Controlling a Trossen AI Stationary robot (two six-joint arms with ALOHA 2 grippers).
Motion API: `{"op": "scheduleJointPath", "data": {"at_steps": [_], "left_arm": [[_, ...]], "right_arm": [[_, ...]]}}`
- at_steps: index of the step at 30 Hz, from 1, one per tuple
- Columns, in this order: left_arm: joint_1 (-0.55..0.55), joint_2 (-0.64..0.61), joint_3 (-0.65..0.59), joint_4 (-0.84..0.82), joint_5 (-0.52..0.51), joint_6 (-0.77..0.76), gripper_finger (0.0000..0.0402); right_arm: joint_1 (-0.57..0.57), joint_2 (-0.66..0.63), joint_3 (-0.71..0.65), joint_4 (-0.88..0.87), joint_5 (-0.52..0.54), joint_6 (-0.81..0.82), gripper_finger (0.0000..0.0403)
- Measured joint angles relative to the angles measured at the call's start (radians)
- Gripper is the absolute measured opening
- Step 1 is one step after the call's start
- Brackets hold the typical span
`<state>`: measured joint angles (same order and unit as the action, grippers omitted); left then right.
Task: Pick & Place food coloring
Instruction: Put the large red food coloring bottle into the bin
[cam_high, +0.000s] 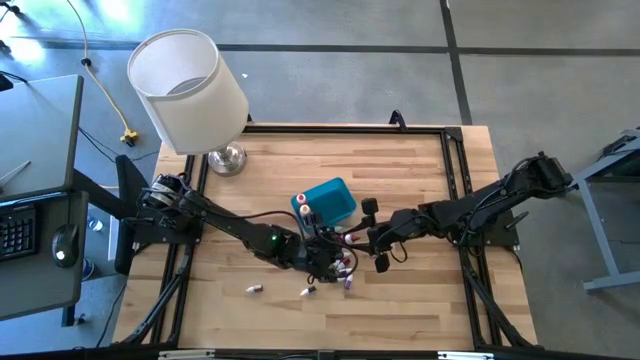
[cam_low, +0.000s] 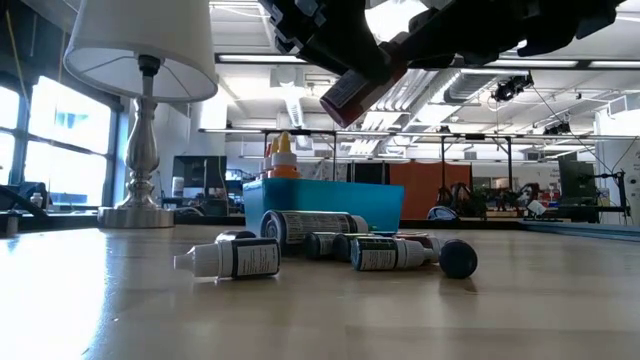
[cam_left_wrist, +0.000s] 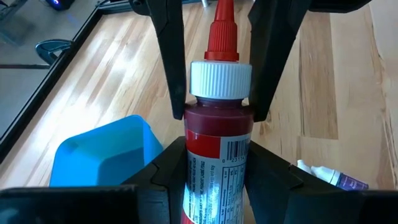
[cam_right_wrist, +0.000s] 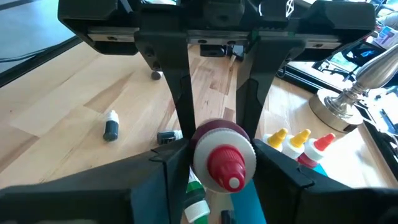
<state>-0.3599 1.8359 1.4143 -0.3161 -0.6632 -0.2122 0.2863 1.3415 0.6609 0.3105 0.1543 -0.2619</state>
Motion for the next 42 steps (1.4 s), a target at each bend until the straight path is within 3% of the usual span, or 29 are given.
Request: {"op": "scheduleJointPath", "data": {"at_steps": [5, 15, 23, 28, 34, 38, 42], "left_arm": [[0.0, 0.0, 0.0, 0.0, 0.002, 0.002, 0.0146], [0.001, 0.0, 0.0, -0.001, -0.024, 0.005, 0.0235], [0.001, -0.041, 0.001, -0.008, -0.126, 0.006, 0.0243], [0.001, -0.117, 0.001, -0.026, -0.133, 0.006, 0.0243], [0.0, -0.23, 0.001, -0.037, -0.157, 0.015, 0.0243], [0.0, -0.284, 0.001, -0.059, -0.166, 0.051, 0.0243], [0.0, -0.32, 0.001, -0.109, -0.159, 0.051, 0.0243]], "right_arm": [[0.0, 0.0, 0.0, -0.003, 0.0, 0.027, 0.0132], [0.002, 0.002, -0.003, -0.118, 0.049, 0.077, 0.0133], [-0.01, -0.003, 0.017, -0.148, 0.151, 0.047, 0.0133], [-0.032, -0.004, 0.155, -0.356, 0.255, 0.034, 0.0133], [-0.16, 0.088, 0.35, -0.602, 0.122, 0.102, 0.0133], [-0.235, 0.222, 0.423, -0.648, -0.046, 0.1, 0.0133], [-0.255, 0.325, 0.505, -0.648, -0.057, 0.059, 0.0133]]}}
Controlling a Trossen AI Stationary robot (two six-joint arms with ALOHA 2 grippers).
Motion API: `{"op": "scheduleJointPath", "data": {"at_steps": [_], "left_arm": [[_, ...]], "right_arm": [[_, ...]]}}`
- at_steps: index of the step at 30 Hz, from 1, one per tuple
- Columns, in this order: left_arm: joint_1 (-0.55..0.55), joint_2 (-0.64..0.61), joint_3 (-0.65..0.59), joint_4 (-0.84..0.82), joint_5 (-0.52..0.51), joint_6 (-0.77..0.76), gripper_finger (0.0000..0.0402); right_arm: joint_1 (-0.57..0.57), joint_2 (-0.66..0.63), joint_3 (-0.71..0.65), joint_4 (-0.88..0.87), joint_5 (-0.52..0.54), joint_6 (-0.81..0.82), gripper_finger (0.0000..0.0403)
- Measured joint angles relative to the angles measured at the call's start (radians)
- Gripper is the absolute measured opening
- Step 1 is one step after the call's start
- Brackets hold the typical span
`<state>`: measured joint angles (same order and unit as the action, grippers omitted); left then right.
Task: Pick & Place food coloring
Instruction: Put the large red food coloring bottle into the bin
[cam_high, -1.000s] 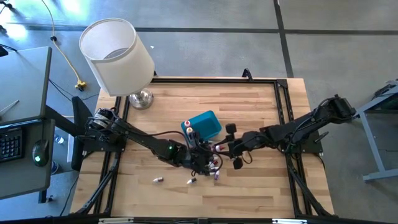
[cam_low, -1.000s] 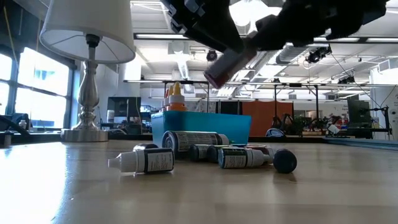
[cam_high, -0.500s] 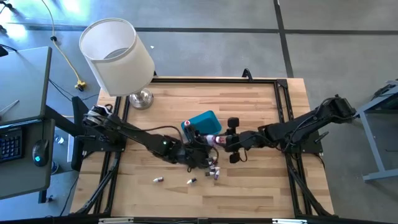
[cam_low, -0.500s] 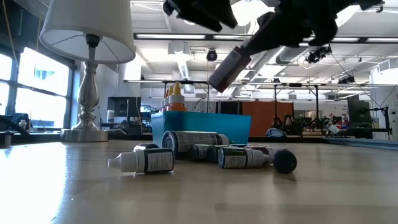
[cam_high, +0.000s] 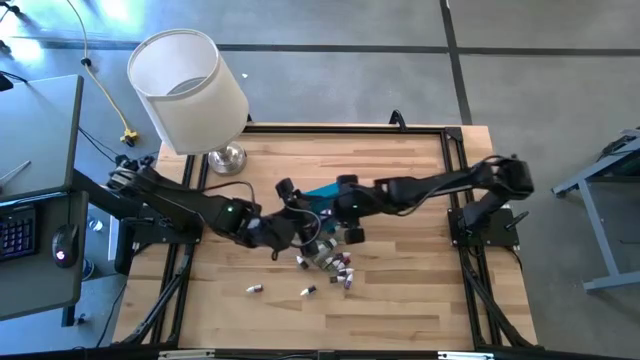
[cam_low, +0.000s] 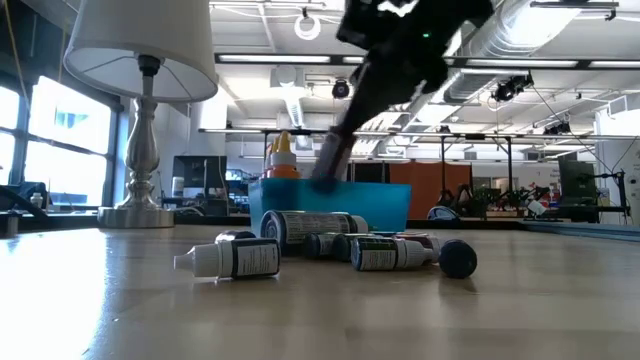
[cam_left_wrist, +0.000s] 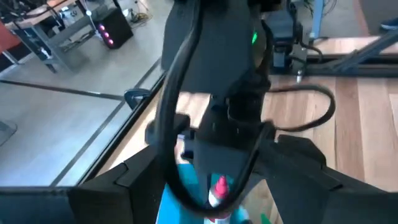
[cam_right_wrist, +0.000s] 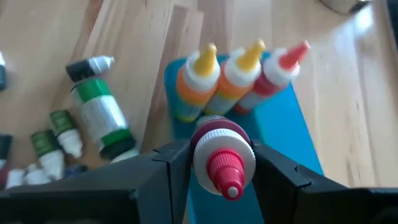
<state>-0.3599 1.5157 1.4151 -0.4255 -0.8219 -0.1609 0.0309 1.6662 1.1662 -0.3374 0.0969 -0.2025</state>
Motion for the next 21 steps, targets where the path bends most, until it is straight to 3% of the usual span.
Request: {"op": "scheduleJointPath", "data": {"at_steps": [5, 10, 14, 17, 21], "left_arm": [[0.0, -0.025, -0.001, -0.059, -0.003, 0.006, 0.0243], [0.0, -0.041, -0.001, -0.079, -0.011, 0.046, 0.0243], [0.001, -0.054, -0.001, -0.086, -0.02, 0.081, 0.0243], [0.0, -0.074, -0.001, -0.128, -0.07, 0.097, 0.0243], [0.0, -0.124, -0.001, -0.2, -0.14, 0.106, 0.0243]], "right_arm": [[-0.028, 0.112, 0.104, -0.089, -0.081, -0.012, 0.0133], [-0.07, 0.17, 0.207, -0.137, -0.054, -0.065, 0.0133], [-0.141, 0.187, 0.287, -0.151, -0.166, -0.074, 0.0133], [-0.193, 0.201, 0.322, -0.19, -0.228, -0.071, 0.0133], [-0.234, 0.23, 0.323, -0.268, -0.236, -0.088, 0.0133]]}}
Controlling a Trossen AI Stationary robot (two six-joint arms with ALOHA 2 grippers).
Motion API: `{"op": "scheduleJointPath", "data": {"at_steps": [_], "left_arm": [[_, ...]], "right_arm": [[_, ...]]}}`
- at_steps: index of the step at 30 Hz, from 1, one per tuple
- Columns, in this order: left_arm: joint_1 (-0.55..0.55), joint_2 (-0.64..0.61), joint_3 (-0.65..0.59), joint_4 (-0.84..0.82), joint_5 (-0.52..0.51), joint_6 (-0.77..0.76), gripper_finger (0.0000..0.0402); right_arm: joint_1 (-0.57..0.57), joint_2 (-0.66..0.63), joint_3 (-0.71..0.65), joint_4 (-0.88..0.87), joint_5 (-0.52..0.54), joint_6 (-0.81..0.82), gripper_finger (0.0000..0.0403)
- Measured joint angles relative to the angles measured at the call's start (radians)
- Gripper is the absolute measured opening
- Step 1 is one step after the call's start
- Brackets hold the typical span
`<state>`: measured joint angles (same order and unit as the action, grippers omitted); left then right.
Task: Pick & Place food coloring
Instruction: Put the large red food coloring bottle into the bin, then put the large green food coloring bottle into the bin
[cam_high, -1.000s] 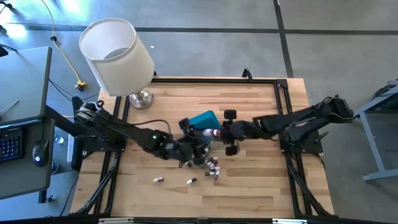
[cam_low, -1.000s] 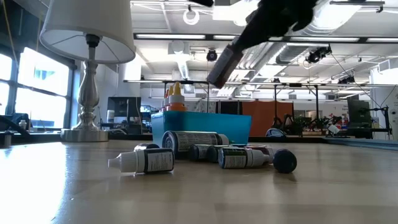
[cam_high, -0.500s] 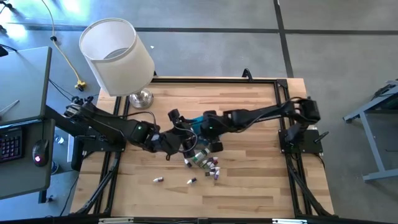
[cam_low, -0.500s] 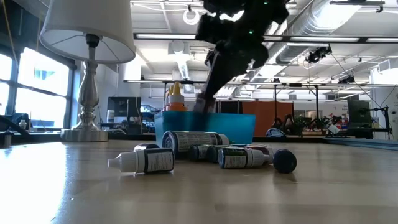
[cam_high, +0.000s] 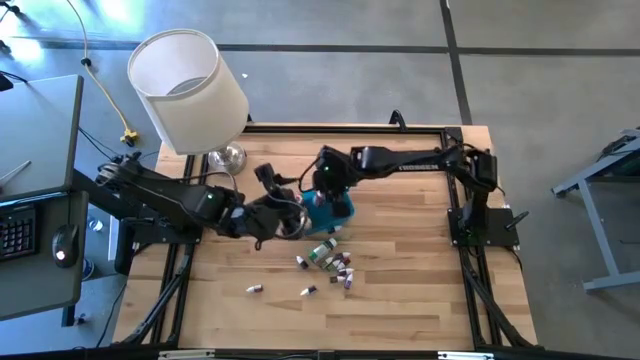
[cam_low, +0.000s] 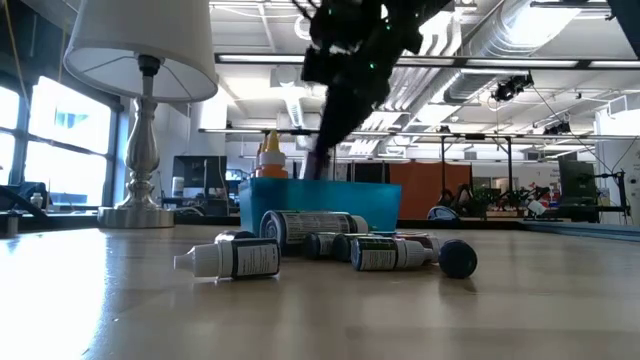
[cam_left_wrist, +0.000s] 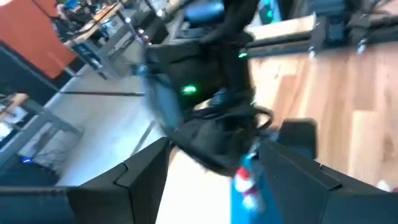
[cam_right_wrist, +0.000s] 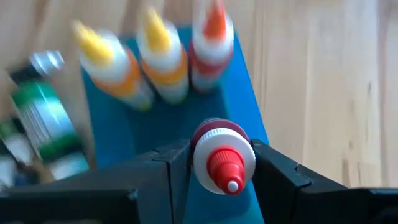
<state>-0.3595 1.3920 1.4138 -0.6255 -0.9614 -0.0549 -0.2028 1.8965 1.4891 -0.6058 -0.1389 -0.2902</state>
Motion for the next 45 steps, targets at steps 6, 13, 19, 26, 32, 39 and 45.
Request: {"op": "scheduleJointPath", "data": {"at_steps": [6, 13, 19, 26, 32, 39, 45], "left_arm": [[0.0, -0.069, 0.001, -0.015, -0.043, 0.041, 0.0243], [0.0, -0.135, 0.001, -0.032, -0.067, 0.109, 0.0243], [0.0, -0.163, 0.002, -0.066, -0.073, 0.111, 0.0243], [0.0, -0.167, 0.0, -0.144, -0.092, 0.111, 0.0243], [0.0, -0.166, 0.0, -0.172, -0.094, 0.109, 0.0243], [0.0, -0.166, 0.0, -0.205, -0.097, 0.089, 0.0243], [0.0, -0.166, 0.0, -0.221, -0.098, 0.056, 0.0243]], "right_arm": [[-0.038, 0.043, -0.002, 0.045, -0.034, -0.046, 0.0133], [-0.072, 0.094, -0.001, 0.139, -0.107, -0.084, 0.0134], [-0.082, 0.115, 0.0, 0.153, -0.122, -0.096, 0.0135], [-0.077, 0.121, 0.002, 0.205, -0.118, -0.096, 0.0177], [-0.07, 0.122, 0.002, 0.244, -0.117, -0.096, 0.0201], [-0.046, 0.104, 0.002, 0.238, -0.068, -0.095, 0.0203], [-0.019, 0.022, 0.002, 0.183, 0.005, -0.096, 0.0204]]}}
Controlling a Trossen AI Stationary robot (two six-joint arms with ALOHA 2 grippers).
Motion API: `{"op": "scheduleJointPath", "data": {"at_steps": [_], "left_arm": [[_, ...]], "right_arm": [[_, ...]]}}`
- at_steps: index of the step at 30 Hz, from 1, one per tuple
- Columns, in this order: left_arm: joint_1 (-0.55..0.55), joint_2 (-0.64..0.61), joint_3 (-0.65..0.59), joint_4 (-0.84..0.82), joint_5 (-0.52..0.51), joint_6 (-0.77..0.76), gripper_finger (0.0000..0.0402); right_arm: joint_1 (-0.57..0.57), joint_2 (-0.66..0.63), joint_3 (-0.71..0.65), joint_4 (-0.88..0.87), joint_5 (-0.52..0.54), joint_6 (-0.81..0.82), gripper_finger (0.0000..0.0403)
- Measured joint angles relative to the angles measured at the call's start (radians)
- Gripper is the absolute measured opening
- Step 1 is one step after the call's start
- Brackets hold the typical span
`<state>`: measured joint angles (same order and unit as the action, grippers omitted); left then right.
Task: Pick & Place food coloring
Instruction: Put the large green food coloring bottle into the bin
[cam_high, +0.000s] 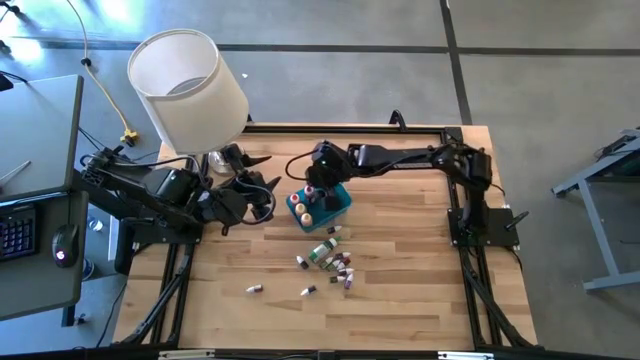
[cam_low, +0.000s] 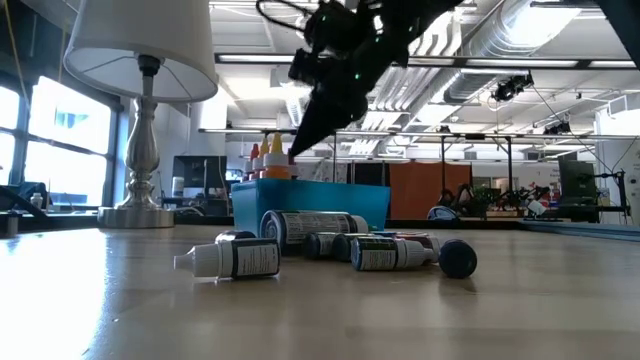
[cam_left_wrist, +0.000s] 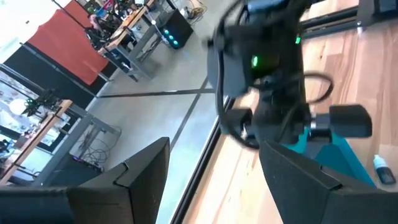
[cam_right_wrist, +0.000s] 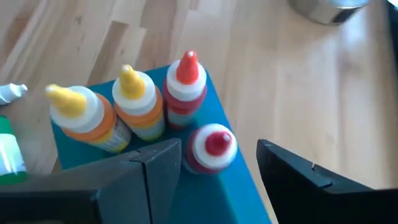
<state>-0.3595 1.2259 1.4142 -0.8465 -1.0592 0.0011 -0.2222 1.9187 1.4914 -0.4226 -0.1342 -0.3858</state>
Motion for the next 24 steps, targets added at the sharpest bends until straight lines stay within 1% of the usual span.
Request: {"op": "scheduleJointPath", "data": {"at_steps": [3, 5, 9, 12, 14, 16, 18, 21, 24], "left_arm": [[0.0, 0.0, 0.0, -0.006, 0.002, -0.024, 0.0243], [0.0, 0.0, 0.0, -0.029, 0.002, -0.052, 0.0243], [0.0, 0.0, 0.0, -0.091, 0.009, -0.126, 0.0243], [0.0, 0.0, 0.0, -0.115, 0.01, -0.167, 0.0243], [0.0, 0.0, 0.0, -0.124, 0.01, -0.188, 0.0243], [0.0, 0.0, 0.0, -0.125, 0.021, -0.193, 0.0243], [0.0, 0.0, 0.0, -0.125, 0.037, -0.193, 0.0243], [0.0, 0.0, 0.0, -0.125, 0.05, -0.194, 0.0243], [0.0, 0.0, 0.0, -0.125, 0.05, -0.194, 0.0243]], "right_arm": [[0.019, -0.071, 0.0, -0.069, 0.047, -0.016, 0.0204], [0.038, -0.124, 0.0, -0.151, 0.045, -0.017, 0.0204], [0.103, -0.191, 0.001, -0.318, -0.045, -0.019, 0.0204], [0.168, -0.179, -0.002, -0.367, -0.112, -0.019, 0.0204], [0.21, -0.164, -0.038, -0.313, -0.149, -0.038, 0.0201], [0.247, -0.155, -0.116, -0.199, -0.168, -0.06, 0.0196], [0.273, -0.151, -0.198, -0.07, -0.162, -0.06, 0.0188], [0.291, -0.156, -0.305, 0.057, -0.155, -0.041, 0.0173], [0.291, -0.157, -0.411, 0.264, -0.164, -0.04, 0.0157]]}}
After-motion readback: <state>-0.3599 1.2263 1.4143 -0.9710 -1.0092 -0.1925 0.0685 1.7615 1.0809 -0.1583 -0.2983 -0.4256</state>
